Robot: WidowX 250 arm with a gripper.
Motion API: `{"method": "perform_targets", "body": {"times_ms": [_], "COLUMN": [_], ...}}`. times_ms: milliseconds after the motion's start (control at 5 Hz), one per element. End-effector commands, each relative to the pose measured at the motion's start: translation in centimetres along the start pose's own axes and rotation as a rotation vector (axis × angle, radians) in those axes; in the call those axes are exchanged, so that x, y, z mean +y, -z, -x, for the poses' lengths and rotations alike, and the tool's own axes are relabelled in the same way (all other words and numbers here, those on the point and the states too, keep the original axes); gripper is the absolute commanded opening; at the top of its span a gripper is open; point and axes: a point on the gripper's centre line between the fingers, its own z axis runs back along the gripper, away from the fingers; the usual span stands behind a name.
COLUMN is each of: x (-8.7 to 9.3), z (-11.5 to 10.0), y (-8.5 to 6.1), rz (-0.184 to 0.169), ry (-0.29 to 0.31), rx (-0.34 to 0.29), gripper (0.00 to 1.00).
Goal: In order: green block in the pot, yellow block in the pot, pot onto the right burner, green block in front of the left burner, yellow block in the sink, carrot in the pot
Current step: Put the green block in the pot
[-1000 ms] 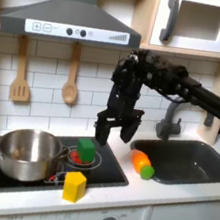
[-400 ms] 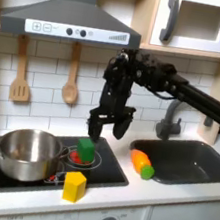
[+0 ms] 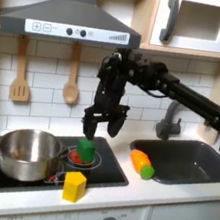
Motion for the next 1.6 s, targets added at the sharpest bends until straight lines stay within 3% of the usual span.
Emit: {"method": "perform_targets", "body": {"times_ms": [0,400,1400], "x": [-0.6,-1.6,-1.5], "z": [-2.0,-3.4,-4.4], "y": [0.5,1.5,4.7], "rz": [0.001,0.003,0.004], "ry": [0.003,0.031,0.029], "rx": [-0.006,0.002,0.037], "gripper": [1.00,1.00,1.00]}}
